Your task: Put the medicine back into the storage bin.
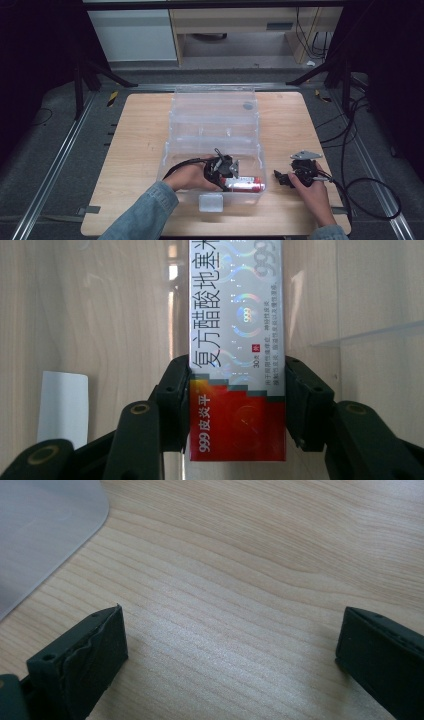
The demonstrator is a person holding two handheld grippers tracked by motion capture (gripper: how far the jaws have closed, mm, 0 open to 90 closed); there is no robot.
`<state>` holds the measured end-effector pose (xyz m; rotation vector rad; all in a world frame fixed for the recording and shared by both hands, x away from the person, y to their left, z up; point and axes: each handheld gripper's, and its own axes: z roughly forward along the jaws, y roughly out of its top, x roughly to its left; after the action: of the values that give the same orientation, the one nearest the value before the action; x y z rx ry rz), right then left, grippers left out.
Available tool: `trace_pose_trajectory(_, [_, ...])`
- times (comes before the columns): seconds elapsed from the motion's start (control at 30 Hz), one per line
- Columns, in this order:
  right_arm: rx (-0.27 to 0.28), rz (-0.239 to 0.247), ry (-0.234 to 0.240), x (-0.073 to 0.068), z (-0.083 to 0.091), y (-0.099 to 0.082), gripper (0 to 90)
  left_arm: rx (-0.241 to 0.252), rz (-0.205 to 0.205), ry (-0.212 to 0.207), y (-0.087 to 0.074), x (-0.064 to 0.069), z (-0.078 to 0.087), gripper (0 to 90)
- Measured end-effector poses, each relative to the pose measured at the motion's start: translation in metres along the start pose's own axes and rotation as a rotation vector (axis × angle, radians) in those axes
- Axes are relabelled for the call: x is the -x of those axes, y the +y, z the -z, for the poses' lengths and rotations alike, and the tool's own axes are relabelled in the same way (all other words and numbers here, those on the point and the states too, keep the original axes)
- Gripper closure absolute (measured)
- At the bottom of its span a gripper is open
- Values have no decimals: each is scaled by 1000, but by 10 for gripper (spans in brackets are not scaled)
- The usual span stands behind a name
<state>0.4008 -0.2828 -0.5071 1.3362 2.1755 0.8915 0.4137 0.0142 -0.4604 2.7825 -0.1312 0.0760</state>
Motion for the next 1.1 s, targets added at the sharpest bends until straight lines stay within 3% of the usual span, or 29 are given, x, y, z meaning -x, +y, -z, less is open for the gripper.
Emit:
trace_pose_trajectory(0.7, [0,-1,0,0,0,0,4,-8,5,-5,0,0,-4,496])
trace_pose_trajectory(0.9, [0,0,0,0,0,0,5,-8,3,12,0,0,-1,476])
trace_pose_trajectory(1.1, [0,0,0,0,0,0,5,43,13,30,0,-1,11,463])
